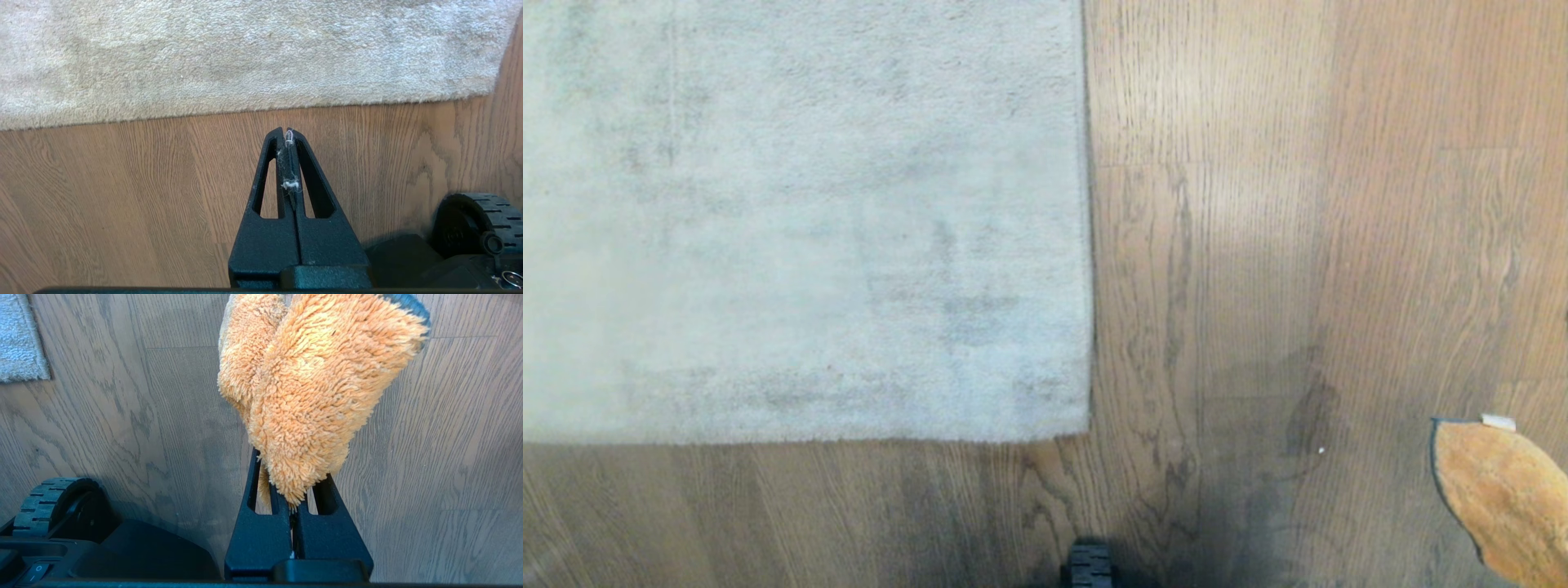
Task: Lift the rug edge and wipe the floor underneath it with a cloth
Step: Put down the rag
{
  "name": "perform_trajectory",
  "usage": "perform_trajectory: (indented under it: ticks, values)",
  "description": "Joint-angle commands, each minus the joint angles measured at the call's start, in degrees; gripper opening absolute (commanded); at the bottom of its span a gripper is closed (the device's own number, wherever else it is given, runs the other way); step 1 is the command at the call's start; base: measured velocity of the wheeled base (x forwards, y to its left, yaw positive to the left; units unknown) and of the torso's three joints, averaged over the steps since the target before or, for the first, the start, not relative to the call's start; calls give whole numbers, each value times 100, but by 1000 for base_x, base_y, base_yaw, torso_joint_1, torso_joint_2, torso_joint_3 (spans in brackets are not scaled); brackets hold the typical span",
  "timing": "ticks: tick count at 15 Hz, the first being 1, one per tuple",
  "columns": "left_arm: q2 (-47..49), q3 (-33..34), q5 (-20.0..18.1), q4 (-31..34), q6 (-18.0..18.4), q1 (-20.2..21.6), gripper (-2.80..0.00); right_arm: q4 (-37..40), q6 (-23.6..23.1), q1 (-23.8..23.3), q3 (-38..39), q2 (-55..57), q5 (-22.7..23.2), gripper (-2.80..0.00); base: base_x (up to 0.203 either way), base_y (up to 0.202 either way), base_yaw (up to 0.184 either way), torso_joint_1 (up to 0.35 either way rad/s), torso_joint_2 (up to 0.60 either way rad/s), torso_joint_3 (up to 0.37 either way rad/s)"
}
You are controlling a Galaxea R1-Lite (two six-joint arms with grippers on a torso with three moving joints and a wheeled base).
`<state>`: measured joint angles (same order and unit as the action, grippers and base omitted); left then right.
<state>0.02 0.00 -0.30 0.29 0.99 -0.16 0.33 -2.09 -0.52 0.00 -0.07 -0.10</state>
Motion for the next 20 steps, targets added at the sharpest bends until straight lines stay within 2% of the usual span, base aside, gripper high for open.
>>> perform_trajectory:
  ticks: [1,20]
  values:
    - [-2,0,-5,-3,-2,-2,-280,2,-2,0,0,7,1,-280,0,0,0,0,0,0]
    - [-2,0,30,-3,-34,6,-280,2,-2,0,0,7,1,-280,0,0,0,0,0,0]
